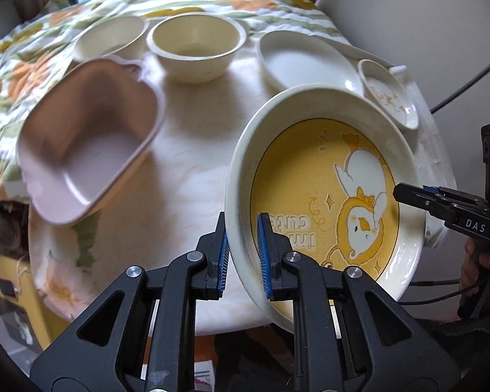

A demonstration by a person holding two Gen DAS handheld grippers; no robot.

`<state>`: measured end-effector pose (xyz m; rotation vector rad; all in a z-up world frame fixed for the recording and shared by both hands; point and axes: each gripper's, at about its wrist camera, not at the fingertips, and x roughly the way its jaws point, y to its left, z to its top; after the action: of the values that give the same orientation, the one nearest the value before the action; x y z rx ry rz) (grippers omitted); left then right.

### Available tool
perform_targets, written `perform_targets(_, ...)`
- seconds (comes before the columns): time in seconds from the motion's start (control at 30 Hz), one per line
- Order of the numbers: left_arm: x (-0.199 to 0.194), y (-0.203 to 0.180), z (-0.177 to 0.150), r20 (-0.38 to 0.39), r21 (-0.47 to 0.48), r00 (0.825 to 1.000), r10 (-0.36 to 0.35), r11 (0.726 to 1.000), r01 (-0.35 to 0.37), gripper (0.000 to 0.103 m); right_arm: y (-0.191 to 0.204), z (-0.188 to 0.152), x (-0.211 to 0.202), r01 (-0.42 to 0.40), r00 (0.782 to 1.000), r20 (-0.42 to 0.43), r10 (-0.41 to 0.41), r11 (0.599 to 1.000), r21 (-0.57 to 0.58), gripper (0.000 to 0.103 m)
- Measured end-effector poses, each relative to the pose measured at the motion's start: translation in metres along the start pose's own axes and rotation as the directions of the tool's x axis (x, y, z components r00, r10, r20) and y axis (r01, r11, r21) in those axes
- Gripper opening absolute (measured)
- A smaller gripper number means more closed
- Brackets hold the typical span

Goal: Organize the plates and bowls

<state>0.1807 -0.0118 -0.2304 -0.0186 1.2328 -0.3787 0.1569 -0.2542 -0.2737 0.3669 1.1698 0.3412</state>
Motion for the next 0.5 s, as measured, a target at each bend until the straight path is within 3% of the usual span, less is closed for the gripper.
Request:
perform_targets(0.2, 0.014, 0.048, -0.015, -0.037, -0.034, 0.999, 0.004, 0.999, -0.005, 0.014, 0.029, -0.007, 0.041, 0.007, 0.998, -0.058, -0.007, 1.0, 0.0, 0.018)
perform_targets(0.5, 0.023, 0.075, -0.018, -0.029, -0.015, 1.0, -0.003, 1.0, 0.002, 0.014, 0.043, -0.004, 0.061, 0.015, 0.999, -0.029, -0.015, 1.0, 0.01, 0.018)
